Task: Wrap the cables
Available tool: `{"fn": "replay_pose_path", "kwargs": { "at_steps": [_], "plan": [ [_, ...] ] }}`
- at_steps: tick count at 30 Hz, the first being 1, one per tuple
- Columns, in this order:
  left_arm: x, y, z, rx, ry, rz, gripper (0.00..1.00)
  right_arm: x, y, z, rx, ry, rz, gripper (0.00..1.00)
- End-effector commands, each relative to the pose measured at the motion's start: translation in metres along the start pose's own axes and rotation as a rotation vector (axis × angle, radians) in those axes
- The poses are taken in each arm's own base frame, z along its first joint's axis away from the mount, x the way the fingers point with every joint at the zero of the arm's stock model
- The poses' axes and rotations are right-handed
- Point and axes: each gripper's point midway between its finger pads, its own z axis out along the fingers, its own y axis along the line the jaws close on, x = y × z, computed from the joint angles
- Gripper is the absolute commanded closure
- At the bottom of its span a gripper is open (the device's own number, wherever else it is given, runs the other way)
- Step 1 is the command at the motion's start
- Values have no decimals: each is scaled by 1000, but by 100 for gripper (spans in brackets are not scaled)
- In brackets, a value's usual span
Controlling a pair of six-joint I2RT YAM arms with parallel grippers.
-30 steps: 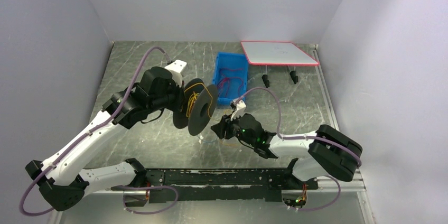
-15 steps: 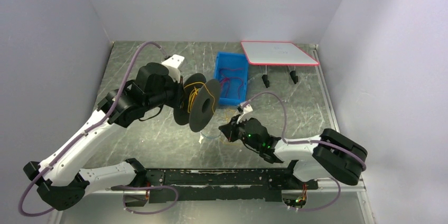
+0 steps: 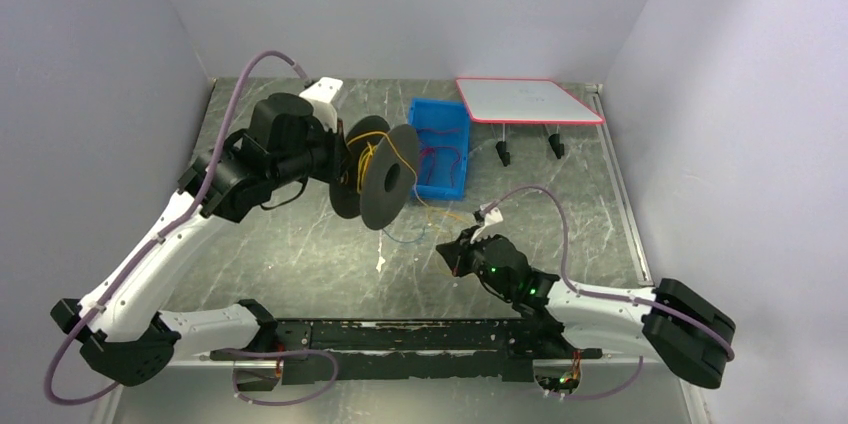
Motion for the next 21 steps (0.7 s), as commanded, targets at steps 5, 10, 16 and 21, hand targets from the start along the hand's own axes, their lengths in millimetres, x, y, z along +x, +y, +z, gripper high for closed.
{"fn": "replay_pose_path", "kwargs": {
  "at_steps": [5, 10, 16, 21],
  "plan": [
    [-31, -6, -5, 64, -55, 33, 93, -22, -28, -18, 207, -32, 55, 100],
    [-2, -1, 0, 68, 11, 50, 93, -78, -34, -37, 326, -134, 24, 100],
    [32, 2, 0, 105, 60, 64, 93, -157, -46, -70, 495, -266, -61, 100],
    [48, -2, -2, 152, 83, 83, 93, -202, -57, -89, 625, -344, -130, 100]
  ]
}}
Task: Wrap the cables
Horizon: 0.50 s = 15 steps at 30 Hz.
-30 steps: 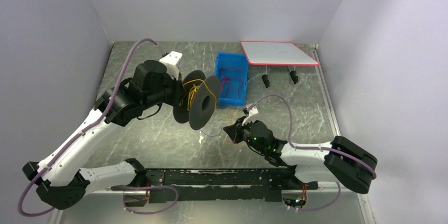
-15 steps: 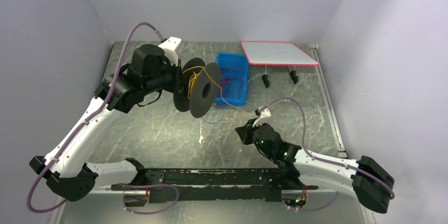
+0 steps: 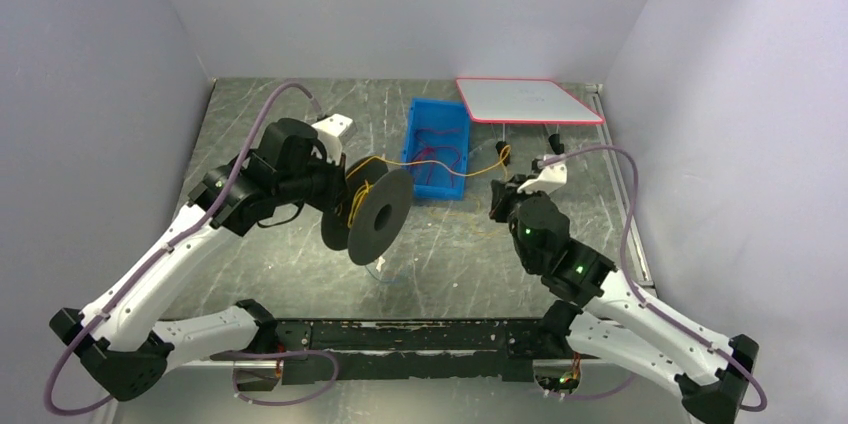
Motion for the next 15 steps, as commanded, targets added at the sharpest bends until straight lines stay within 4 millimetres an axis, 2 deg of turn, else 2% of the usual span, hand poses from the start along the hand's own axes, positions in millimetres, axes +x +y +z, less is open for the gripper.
{"fn": "replay_pose_path", "kwargs": {
  "at_steps": [1, 3, 6, 10, 15],
  "plan": [
    [-13, -17, -14, 103, -90, 24, 93, -28, -36, 0, 190, -53, -135, 100],
    [-14, -20, -19, 127, -105, 29, 93, -34, -45, 3, 228, -67, -140, 100],
    [-19, -28, -30, 171, -140, 46, 93, -29, -59, 10, 275, -50, -152, 100],
    [-19, -38, -44, 238, -165, 84, 93, -13, -75, 22, 301, 2, -147, 100],
    [-25, -54, -63, 330, -220, 109, 93, 16, -79, 32, 284, 71, -121, 100]
  ]
}}
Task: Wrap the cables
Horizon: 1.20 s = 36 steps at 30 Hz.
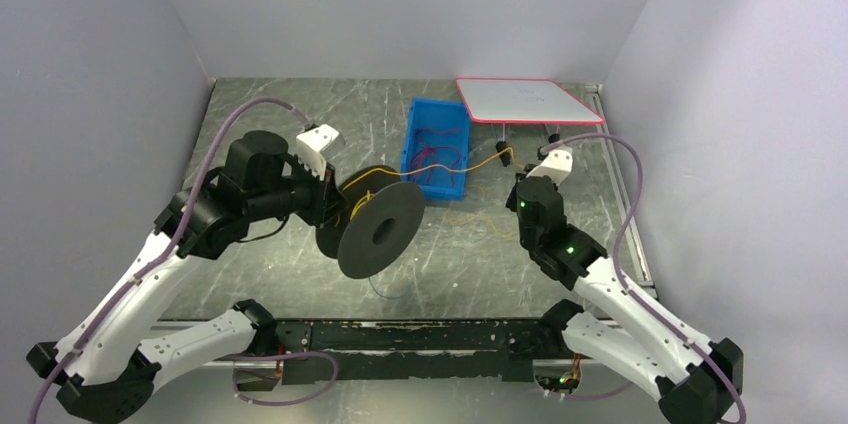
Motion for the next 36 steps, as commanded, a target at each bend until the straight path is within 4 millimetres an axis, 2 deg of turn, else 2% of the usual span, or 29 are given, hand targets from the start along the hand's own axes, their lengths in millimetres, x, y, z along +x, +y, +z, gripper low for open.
{"fn": "replay_pose_path", "kwargs": {
  "at_steps": [1, 7, 11, 17, 27, 36],
  "plan": [
    [-36, -30, -21, 144, -155, 55, 93, 31, 6, 7, -46, 74, 16, 100],
    [-50, -28, -27, 115, -183, 52, 93, 81, 21, 7, -141, 182, 71, 100],
    [-66, -25, -27, 82, -224, 23, 93, 113, 28, 3, -188, 257, 115, 100],
    [-96, -13, -28, 1, -327, -27, 93, 147, 58, -11, -366, 345, 177, 100],
    [-131, 9, -41, -131, -496, -176, 93, 202, 114, -62, -560, 461, 90, 100],
    [-130, 46, -51, -326, -576, -303, 93, 235, 156, -113, -760, 529, -19, 100]
  ]
}}
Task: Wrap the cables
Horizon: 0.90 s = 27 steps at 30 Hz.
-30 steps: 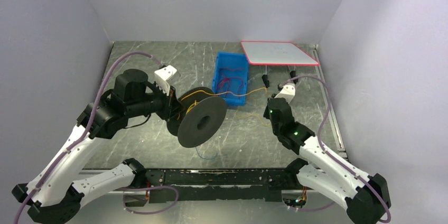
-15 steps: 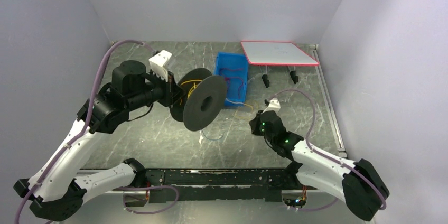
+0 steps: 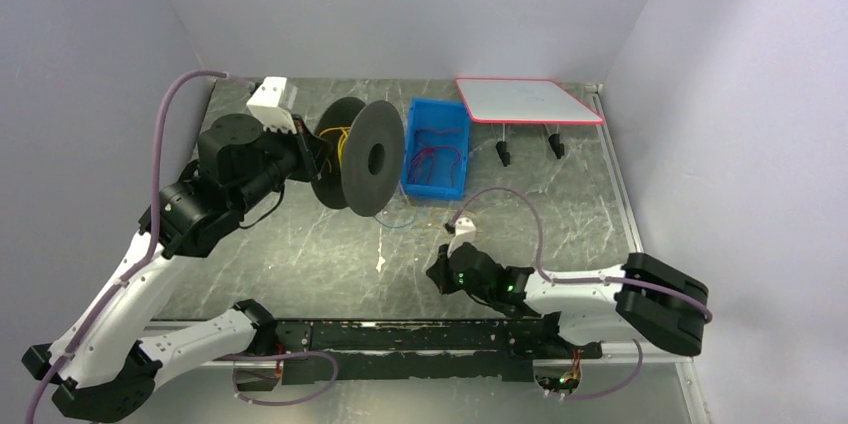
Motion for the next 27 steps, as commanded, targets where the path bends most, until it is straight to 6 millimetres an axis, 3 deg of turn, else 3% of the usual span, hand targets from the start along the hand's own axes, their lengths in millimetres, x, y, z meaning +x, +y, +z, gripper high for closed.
{"fn": "replay_pose_path", "kwargs": {
  "at_steps": [1, 8, 15, 21, 27],
  "plan": [
    [-44, 12, -7, -88, -201, -112, 93, 9, 37, 3, -100, 6, -40, 100],
    [-42, 23, -4, -144, -231, -162, 93, 31, 81, 13, -144, 56, -151, 100],
    [-37, 27, 4, -162, -236, -187, 93, 36, 119, 25, -197, 66, -197, 100],
    [-27, 39, 13, -218, -242, -196, 93, 31, 145, 27, -228, 67, -228, 100],
    [-14, 56, 22, -301, -237, -191, 93, 13, 169, 5, -289, 32, -214, 100]
  ]
}}
